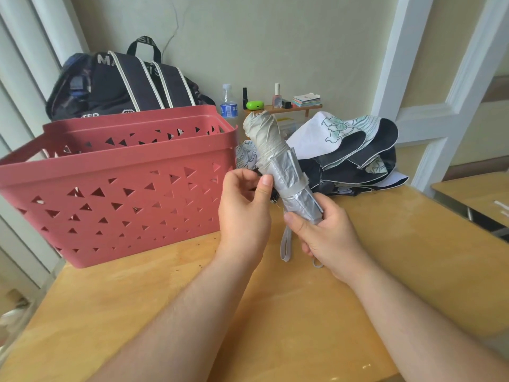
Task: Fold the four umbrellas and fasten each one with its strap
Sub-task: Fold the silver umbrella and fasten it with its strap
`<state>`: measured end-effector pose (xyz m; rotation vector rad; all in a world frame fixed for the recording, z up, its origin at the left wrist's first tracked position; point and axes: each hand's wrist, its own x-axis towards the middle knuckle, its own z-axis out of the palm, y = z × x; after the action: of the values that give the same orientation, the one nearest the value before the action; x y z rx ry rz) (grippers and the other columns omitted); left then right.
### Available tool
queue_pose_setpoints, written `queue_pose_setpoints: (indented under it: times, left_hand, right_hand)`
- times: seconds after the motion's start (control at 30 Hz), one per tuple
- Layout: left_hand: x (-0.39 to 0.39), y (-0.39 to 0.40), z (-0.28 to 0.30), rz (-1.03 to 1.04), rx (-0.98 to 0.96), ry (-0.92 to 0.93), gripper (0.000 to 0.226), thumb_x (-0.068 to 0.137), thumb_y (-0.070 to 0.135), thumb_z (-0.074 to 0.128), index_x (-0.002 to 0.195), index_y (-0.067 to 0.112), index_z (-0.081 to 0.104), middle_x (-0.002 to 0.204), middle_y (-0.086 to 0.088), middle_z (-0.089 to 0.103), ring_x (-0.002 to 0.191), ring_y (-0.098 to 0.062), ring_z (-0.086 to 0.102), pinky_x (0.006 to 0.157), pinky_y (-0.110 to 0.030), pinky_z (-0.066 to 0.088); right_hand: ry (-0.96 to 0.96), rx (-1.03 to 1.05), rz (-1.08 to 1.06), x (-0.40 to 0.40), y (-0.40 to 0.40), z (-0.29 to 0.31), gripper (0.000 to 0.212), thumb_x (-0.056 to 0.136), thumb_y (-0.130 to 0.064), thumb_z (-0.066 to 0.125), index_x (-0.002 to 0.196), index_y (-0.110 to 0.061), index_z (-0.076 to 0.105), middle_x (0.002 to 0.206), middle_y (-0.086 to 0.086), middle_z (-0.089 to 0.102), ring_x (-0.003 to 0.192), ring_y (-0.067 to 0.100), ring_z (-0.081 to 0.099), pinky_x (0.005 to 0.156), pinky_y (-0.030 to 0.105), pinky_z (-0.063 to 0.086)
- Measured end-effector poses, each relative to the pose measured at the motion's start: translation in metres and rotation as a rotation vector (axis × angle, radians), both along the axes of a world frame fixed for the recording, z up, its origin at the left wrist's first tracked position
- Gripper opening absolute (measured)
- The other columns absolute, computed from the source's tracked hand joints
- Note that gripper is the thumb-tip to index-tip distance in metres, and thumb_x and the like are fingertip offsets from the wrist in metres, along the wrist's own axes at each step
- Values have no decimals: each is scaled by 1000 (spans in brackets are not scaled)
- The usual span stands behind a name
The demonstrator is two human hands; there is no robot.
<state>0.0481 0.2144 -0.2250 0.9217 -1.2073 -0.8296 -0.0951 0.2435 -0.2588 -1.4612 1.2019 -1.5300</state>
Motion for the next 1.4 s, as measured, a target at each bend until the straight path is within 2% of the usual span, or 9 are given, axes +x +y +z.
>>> queue_pose_setpoints:
  times: [0.1,0.23,0.3,0.4,0.6,0.8,0.93,1.2,1.4]
  left_hand:
    - [-3,3,-10,-48,10,-111,26,102,45,61,91,22,69,84,8,72,76,-3,61,77,-30,53]
    - [-10,14,-12,-145,22,-216,33,95,54,66,84,24,72,79,5,74,74,-9,66,78,-38,56]
    - [-12,18,-8,-144,15,-223,26,92,49,75,86,24,70,80,8,74,75,-10,69,74,-32,56]
    - [-10,16,-8,-112,8,-251,17,91,39,79,89,25,70,83,11,75,77,-7,71,74,-26,55]
    - [-6,9,-13,-135,64,-241,10,96,36,73,92,27,71,88,9,76,87,-11,72,88,-41,58]
    - [-9,21,-4,-182,25,-257,22,96,40,73,92,21,64,85,2,76,66,-11,72,65,-25,56]
    - [-8,21,-4,-111,-13,-422,24,94,44,74,87,23,65,77,4,75,64,-11,71,56,-14,48]
    - [-9,20,-2,-197,72,-306,23,97,39,72,88,19,65,77,0,75,63,-27,71,55,-32,55]
    - [-7,18,-3,-180,53,-421,25,96,48,68,90,24,68,89,7,75,74,5,69,61,-9,46]
  right_hand:
    - [-39,-44,-7,-1,0,1,46,76,-66,81,101,-30,67,73,4,66,56,16,52,48,27,42]
    - [-57,-29,-53,-1,0,1,53,90,-74,47,102,-27,68,75,1,65,65,18,58,54,35,47]
    - [-76,-14,-50,-1,-1,2,53,97,-71,39,106,-27,68,82,6,69,72,18,62,60,39,51]
    - [-100,-48,21,-1,0,6,32,102,-53,50,118,-32,68,96,1,74,83,13,67,68,38,53]
    - [-181,45,44,-5,1,9,15,101,-34,62,114,-40,69,88,2,72,63,22,55,47,29,41]
    - [-338,82,142,-3,-2,5,47,92,-51,61,129,-23,53,91,8,68,69,26,59,53,36,40]
    - [-348,105,159,-3,-5,4,61,90,-65,54,121,-14,65,85,14,61,66,23,56,52,35,37]
    - [-238,132,83,2,-3,4,57,95,-68,52,119,-19,65,96,24,64,65,21,56,48,31,43]
    - [-256,136,91,3,-1,6,59,93,-72,49,121,-22,64,101,26,69,72,29,62,57,36,50]
